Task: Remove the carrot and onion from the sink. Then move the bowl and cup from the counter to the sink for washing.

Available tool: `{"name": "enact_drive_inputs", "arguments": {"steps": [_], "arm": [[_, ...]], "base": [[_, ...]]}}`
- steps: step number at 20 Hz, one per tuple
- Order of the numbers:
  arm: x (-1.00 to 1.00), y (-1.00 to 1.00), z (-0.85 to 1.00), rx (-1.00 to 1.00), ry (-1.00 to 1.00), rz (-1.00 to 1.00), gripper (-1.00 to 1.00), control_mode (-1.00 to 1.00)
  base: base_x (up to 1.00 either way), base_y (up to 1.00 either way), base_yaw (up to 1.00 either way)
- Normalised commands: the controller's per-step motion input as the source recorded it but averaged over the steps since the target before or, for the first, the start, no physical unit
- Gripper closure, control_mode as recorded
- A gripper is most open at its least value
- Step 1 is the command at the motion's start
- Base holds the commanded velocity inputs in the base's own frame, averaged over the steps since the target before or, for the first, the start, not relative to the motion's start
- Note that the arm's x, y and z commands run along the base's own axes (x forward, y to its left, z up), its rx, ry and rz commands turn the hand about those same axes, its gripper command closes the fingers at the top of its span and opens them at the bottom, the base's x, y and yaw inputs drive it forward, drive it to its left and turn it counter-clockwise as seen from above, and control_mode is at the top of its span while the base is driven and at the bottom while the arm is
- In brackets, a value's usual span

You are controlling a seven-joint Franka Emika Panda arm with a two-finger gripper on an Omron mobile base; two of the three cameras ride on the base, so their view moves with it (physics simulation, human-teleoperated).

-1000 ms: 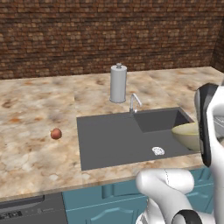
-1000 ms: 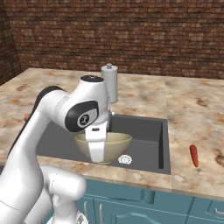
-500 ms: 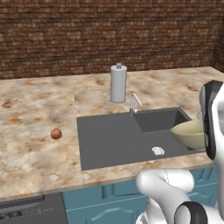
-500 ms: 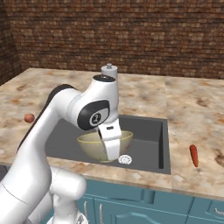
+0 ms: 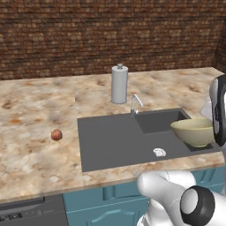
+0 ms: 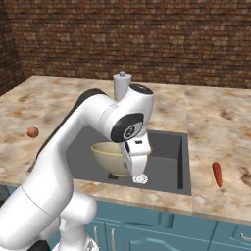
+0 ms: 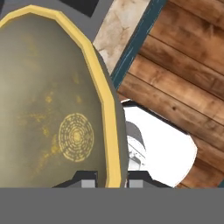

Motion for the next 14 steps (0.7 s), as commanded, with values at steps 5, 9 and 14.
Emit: {"name": "enact_drive_inputs", "arguments": {"steps": [5,9,14], "arm": [[0.26,-0.13,-0.11,0.13,0.0,0.01,1.0,-1.0],[0.25,-0.03,-0.18,0.07,0.0,0.0,1.0,-1.0],[0.25,-0.01,-0.2,0.01,-0.04,0.0,1.0,-1.0]], "base": [[0.0,0.0,0.0],[0.0,0.0,0.0],[0.0,0.0,0.0]]}}
